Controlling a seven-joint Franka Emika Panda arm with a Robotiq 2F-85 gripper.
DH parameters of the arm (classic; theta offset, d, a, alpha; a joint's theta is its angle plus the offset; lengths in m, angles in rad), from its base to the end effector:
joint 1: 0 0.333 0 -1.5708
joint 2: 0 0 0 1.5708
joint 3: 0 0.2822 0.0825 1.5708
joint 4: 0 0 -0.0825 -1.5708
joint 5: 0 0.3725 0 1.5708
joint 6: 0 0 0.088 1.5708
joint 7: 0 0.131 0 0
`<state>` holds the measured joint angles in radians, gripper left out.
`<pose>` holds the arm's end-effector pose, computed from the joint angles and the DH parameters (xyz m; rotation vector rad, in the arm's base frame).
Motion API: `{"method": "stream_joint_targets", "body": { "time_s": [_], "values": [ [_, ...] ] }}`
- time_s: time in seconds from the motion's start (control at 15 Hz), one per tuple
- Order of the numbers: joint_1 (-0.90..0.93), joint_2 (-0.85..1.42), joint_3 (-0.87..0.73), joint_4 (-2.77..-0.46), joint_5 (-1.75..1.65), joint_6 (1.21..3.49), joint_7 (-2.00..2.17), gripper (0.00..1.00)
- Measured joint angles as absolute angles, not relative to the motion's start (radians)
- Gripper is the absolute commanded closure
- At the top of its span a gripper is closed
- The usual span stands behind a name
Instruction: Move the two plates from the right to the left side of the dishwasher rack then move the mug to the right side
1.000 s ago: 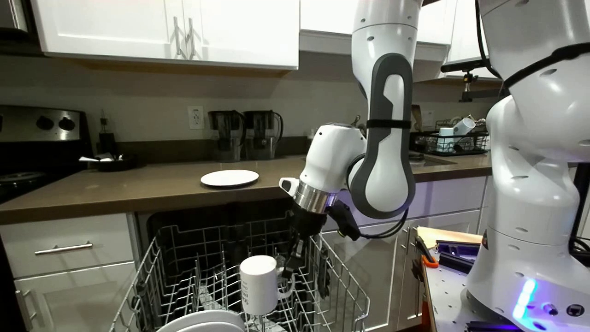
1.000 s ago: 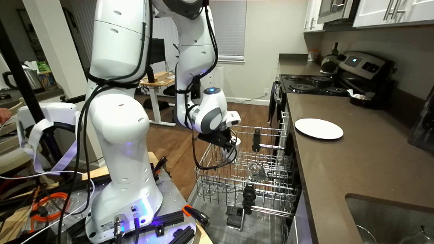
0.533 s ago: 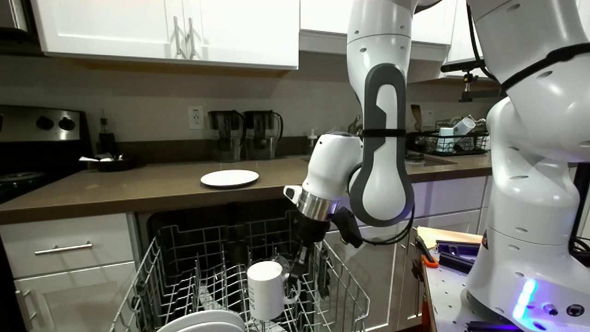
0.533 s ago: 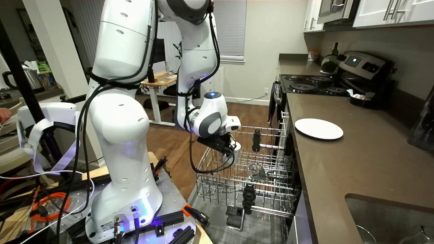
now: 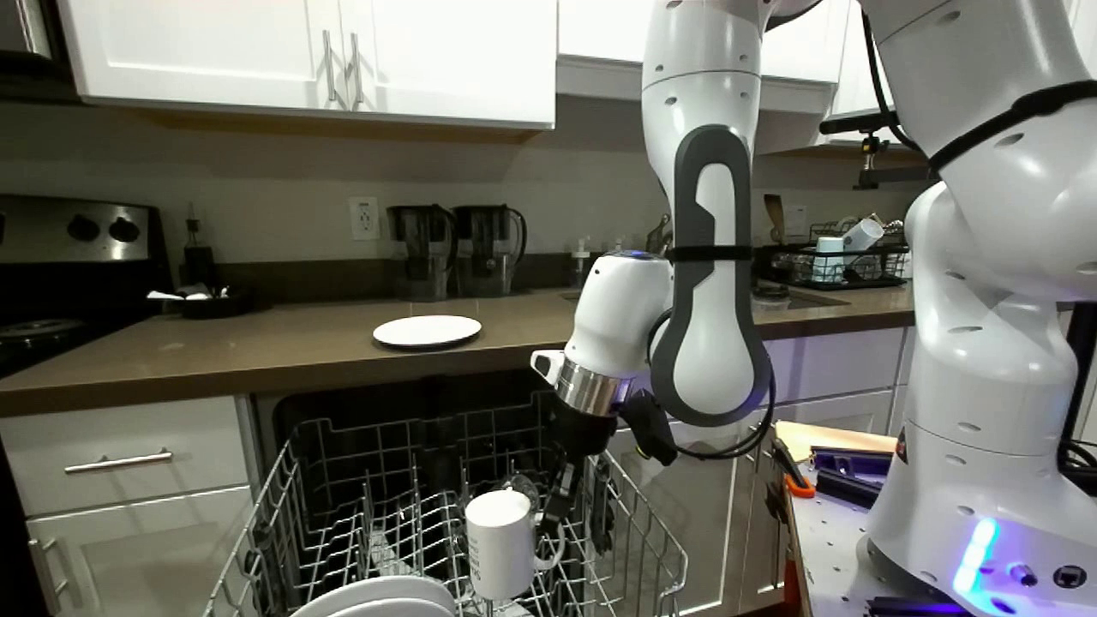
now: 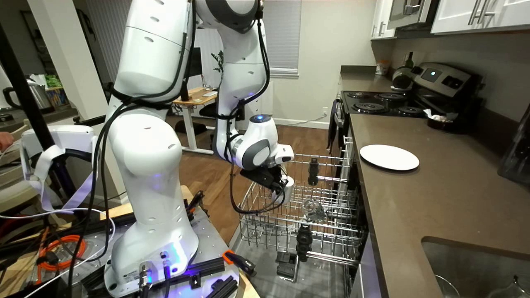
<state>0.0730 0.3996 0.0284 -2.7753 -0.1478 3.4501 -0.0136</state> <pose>0.3709 0.0580 0.0840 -3.0394 -0.3947 -0.4220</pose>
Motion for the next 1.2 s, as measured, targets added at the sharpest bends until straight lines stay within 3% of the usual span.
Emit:
{"method": "stream_joint_targets", "body": {
  "time_s": [1.2],
  "values": [
    [0.077, 0.440, 0.070, -2.773, -0.048, 3.450, 0.027, 0.92]
  ]
}}
